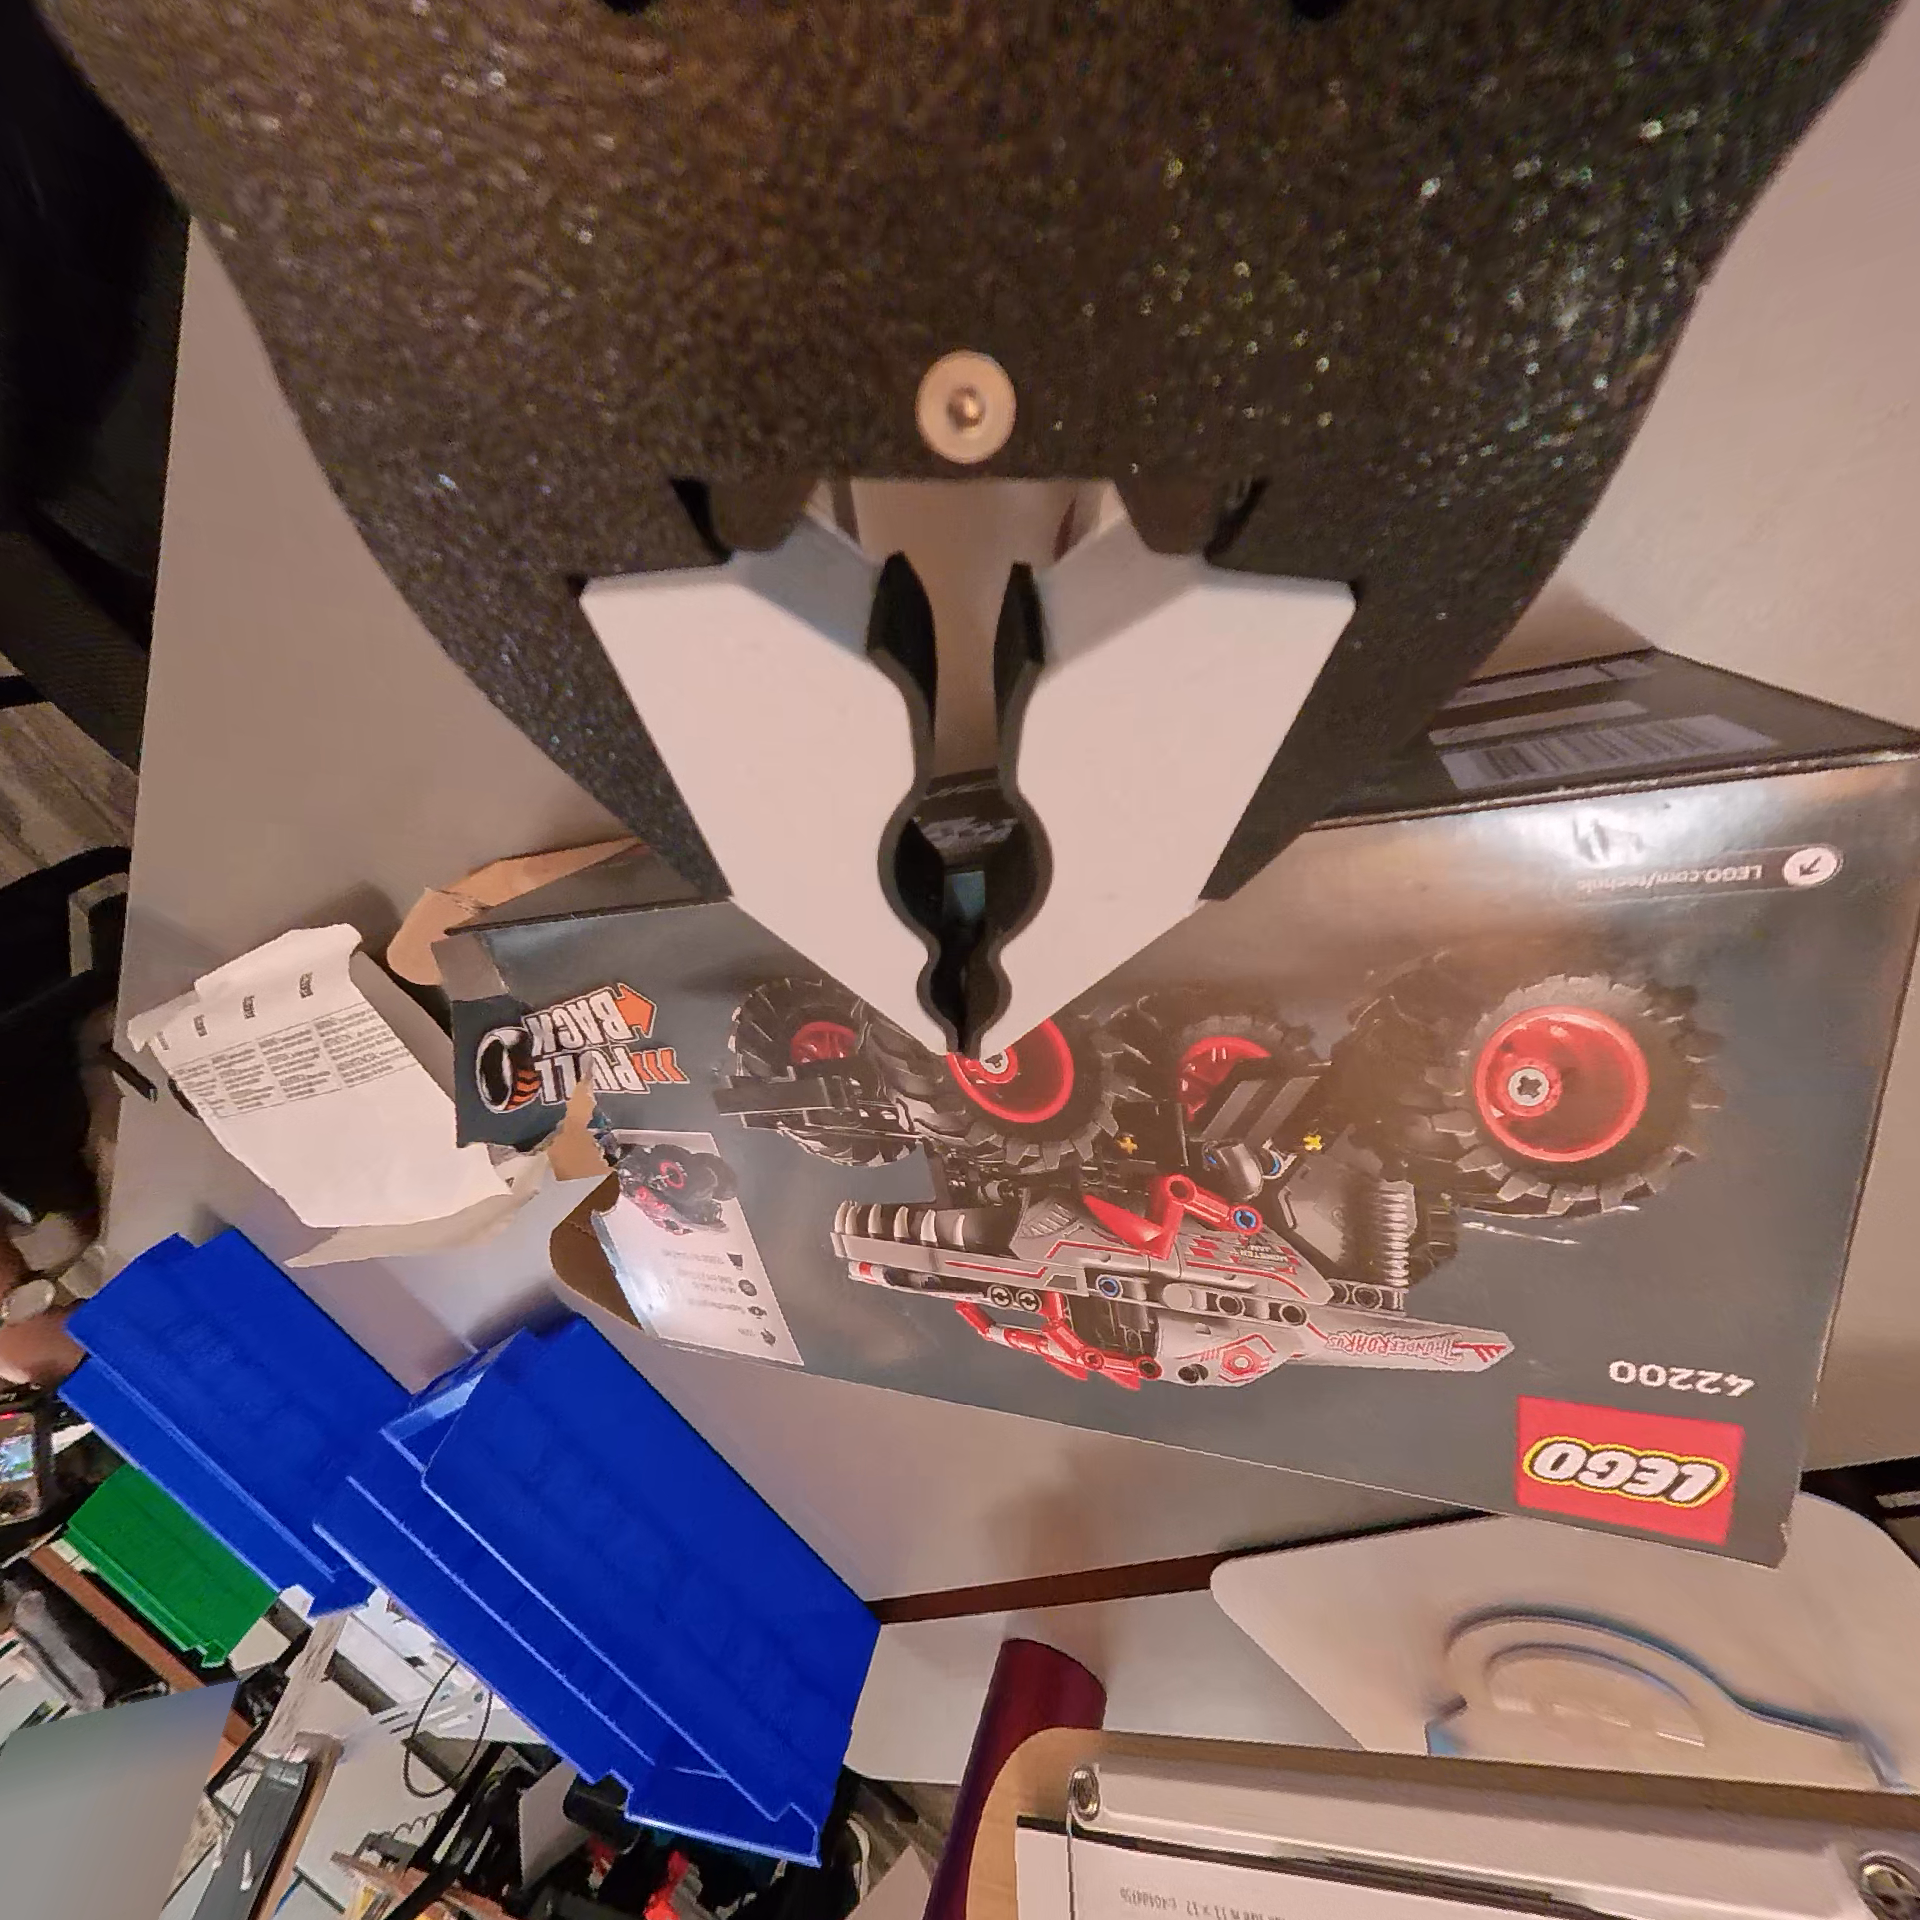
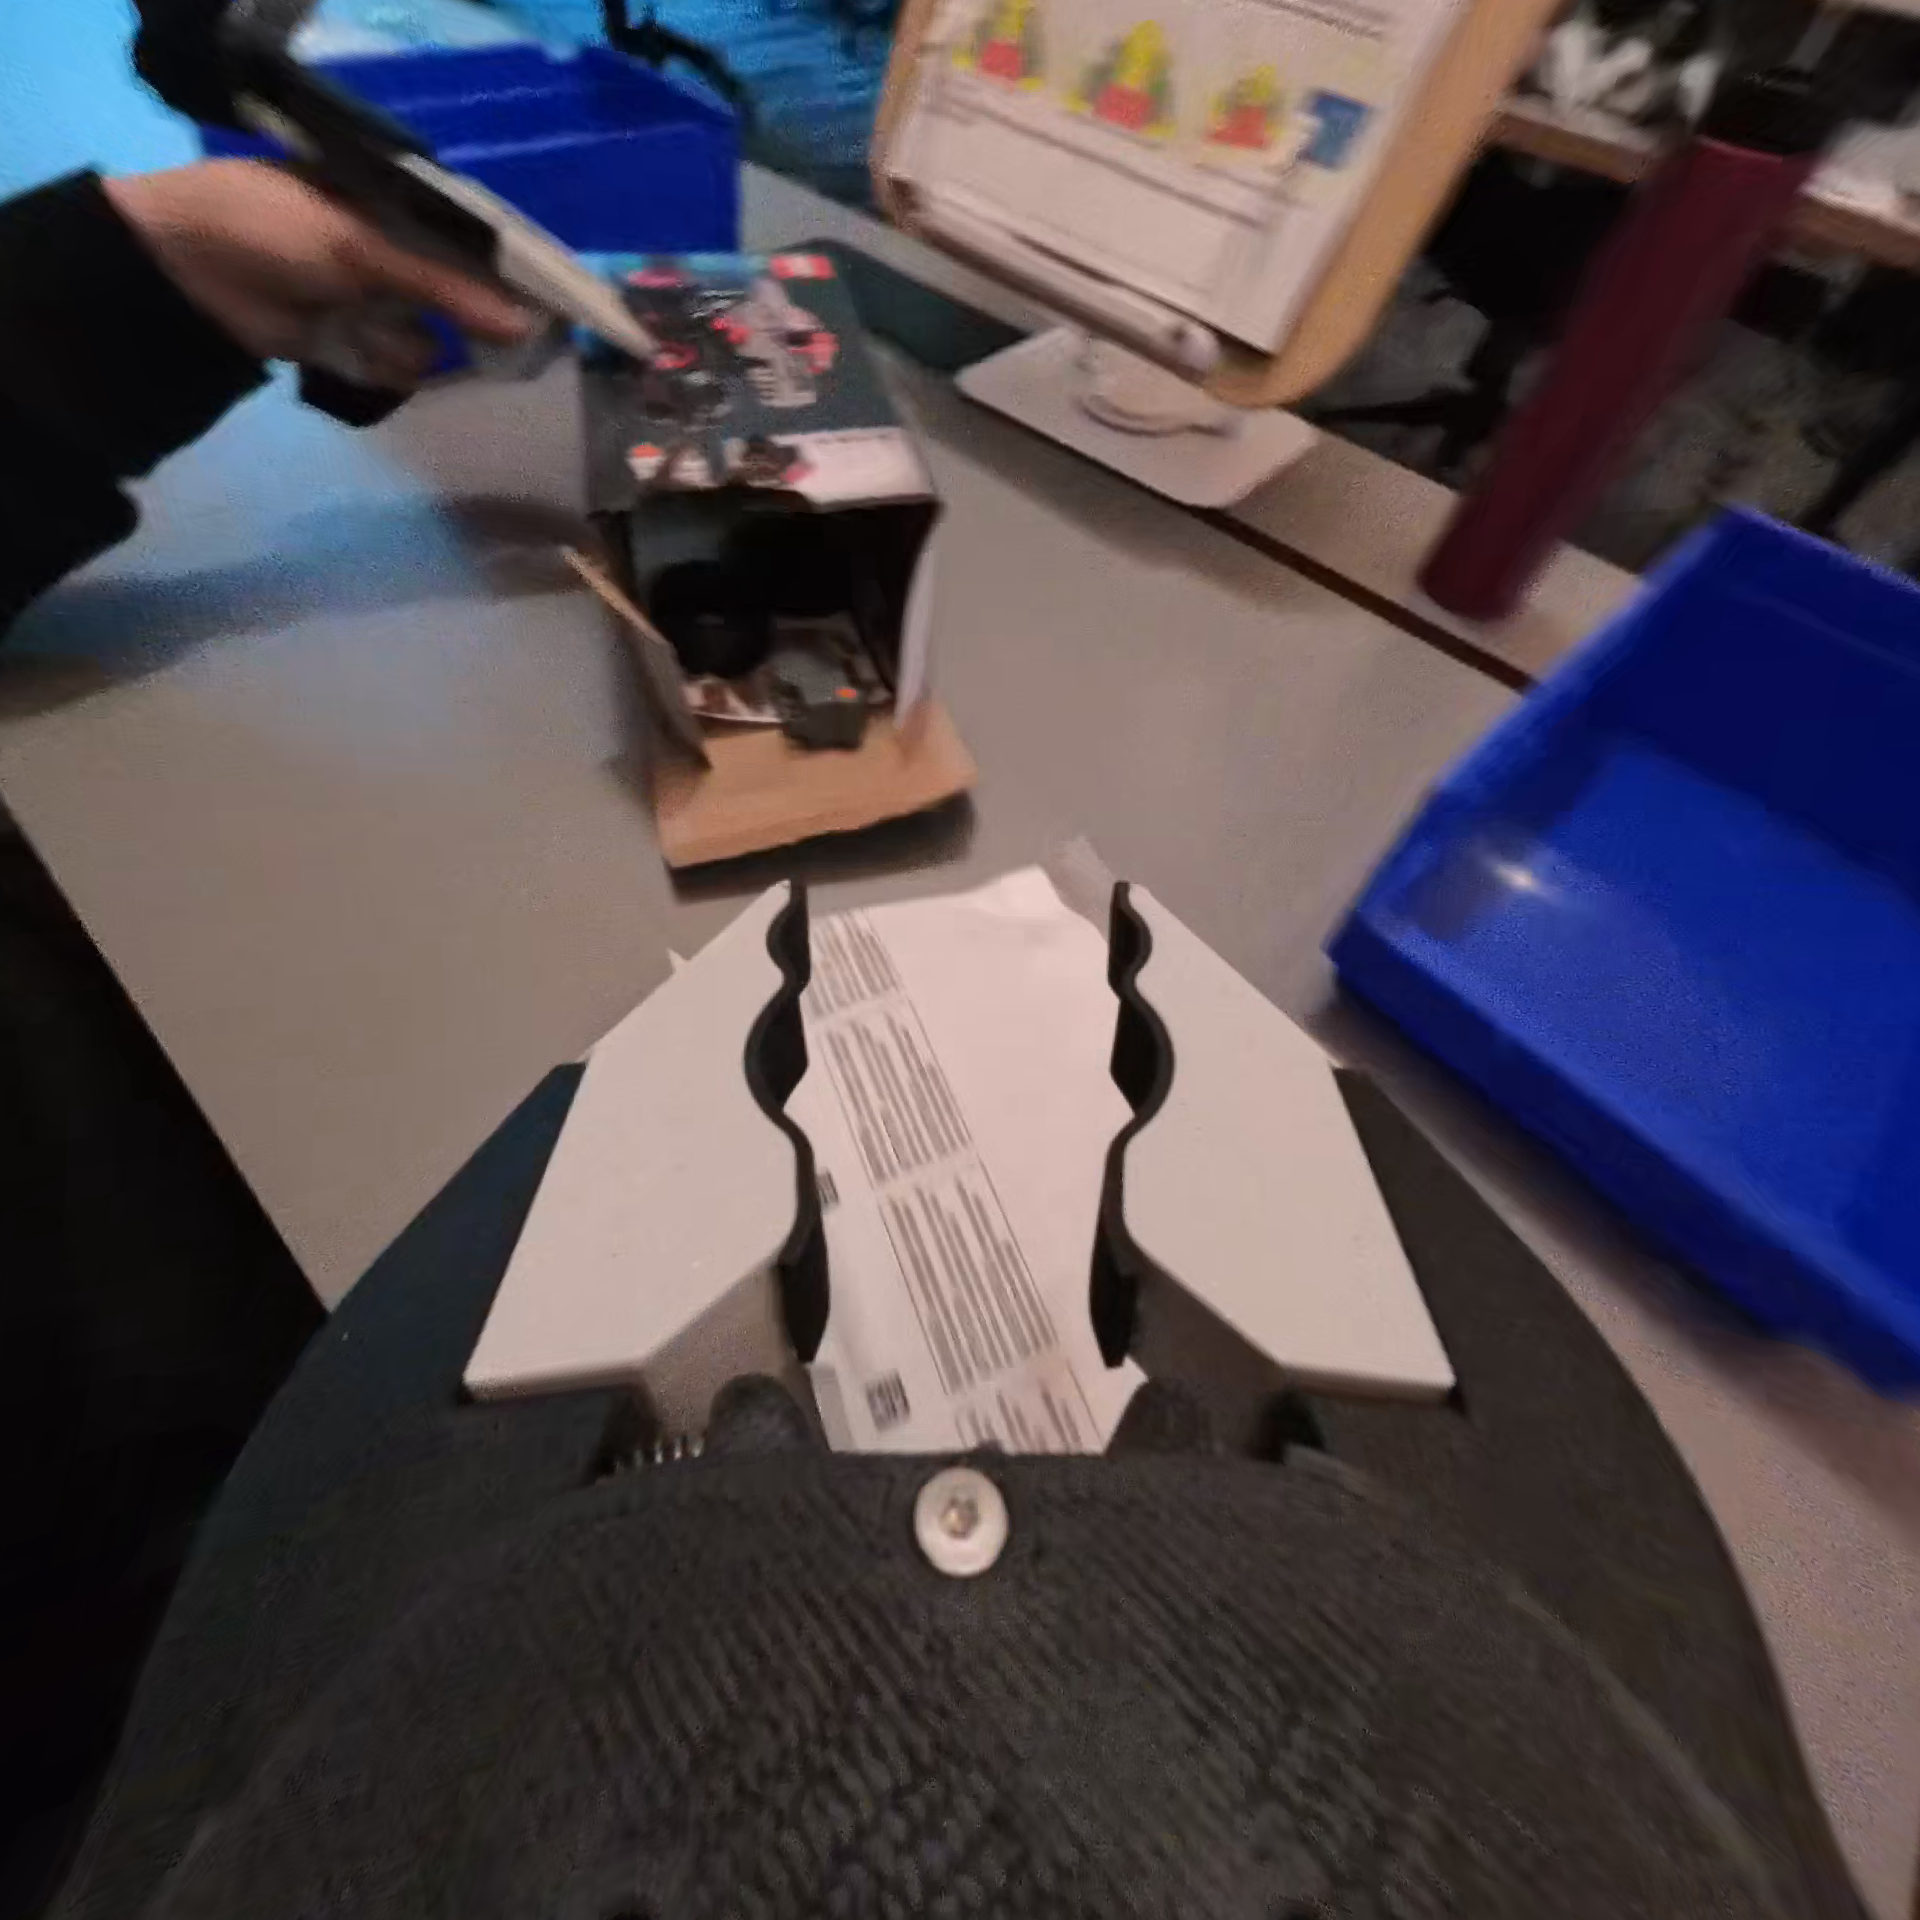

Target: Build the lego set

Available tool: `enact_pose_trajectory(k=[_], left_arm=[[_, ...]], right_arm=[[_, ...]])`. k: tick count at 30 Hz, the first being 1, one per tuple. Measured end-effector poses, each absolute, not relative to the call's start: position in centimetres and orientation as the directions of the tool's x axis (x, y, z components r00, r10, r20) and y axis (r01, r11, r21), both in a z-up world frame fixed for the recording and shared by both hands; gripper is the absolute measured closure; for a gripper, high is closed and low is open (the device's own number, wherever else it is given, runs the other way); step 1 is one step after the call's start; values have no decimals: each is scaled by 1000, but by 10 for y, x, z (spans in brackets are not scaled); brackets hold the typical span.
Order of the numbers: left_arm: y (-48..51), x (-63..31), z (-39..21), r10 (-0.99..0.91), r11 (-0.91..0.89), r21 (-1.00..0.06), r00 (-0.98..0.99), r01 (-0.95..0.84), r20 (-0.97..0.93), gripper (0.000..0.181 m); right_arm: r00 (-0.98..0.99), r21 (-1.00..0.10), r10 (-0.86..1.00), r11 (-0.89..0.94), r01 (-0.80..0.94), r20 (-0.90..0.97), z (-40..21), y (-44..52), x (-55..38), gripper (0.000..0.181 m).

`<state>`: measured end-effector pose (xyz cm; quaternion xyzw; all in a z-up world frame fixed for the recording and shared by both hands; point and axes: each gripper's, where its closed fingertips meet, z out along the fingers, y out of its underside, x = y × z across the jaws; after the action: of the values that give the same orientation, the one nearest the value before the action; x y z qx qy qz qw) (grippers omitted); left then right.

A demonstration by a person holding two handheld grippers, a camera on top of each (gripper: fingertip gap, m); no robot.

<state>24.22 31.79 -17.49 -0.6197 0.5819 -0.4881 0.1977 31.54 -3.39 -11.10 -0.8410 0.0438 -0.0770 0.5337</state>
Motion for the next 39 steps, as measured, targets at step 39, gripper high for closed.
enact_pose_trajectory(k=[39], left_arm=[[323,239,-175,-899,-199,-836,-244,-512,363,181]], right_arm=[[926,-516,-214,-856,-25,310,-213,62,395,140]])
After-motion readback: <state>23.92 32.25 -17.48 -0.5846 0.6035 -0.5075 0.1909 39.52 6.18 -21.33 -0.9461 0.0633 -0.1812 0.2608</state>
